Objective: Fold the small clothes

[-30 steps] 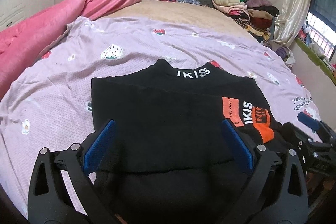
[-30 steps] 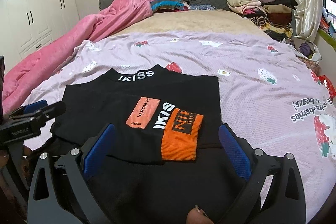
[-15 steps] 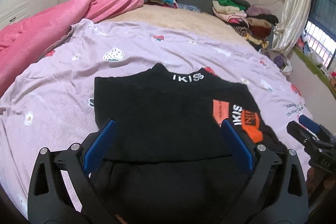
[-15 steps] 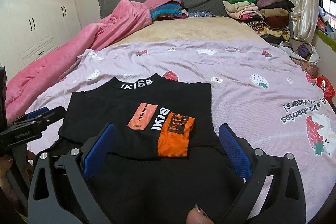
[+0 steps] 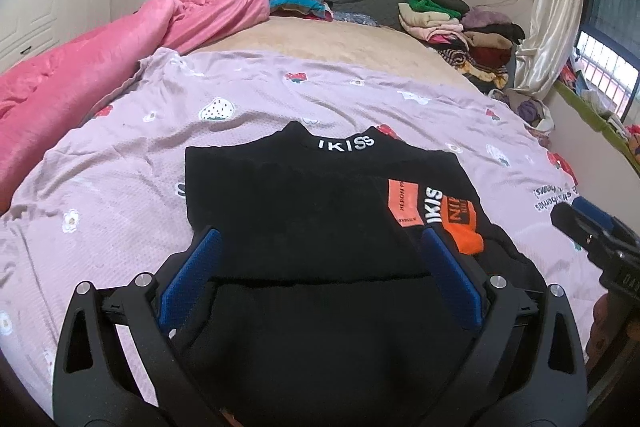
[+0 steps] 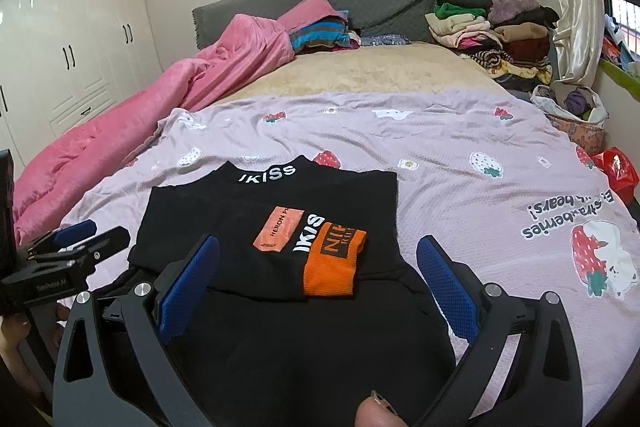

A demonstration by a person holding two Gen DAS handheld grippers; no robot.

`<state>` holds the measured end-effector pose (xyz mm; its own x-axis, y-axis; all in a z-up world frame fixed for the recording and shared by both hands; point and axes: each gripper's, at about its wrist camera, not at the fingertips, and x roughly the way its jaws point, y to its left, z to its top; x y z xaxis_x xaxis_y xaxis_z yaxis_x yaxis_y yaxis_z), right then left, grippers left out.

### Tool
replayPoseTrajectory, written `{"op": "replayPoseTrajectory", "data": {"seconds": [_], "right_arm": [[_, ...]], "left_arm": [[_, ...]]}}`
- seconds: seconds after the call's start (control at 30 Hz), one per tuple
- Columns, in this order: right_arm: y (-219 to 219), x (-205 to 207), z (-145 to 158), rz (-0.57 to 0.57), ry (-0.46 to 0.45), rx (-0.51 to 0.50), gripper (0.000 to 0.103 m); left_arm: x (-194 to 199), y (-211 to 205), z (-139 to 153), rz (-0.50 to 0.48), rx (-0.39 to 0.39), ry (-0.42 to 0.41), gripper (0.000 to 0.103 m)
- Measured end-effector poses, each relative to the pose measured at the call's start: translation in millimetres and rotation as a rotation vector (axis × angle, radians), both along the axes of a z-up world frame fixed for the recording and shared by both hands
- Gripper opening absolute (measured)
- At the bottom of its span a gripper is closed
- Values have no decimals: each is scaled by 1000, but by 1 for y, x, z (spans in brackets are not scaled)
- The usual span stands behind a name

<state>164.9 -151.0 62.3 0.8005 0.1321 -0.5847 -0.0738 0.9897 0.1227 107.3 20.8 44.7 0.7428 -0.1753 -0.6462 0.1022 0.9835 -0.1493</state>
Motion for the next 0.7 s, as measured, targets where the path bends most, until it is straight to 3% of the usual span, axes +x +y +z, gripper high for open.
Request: {"op": "replayPoseTrajectory", "data": {"seconds": [0.4, 0.7], "right_arm": [[-9, -24, 12, 0, -27, -6, 98], [-13, -39, 11, 10, -23, -15, 98]], "left_arm": [[-21, -4, 5, -16, 7, 11, 93], [-34, -4, 0, -7, 55, 26, 93]]}}
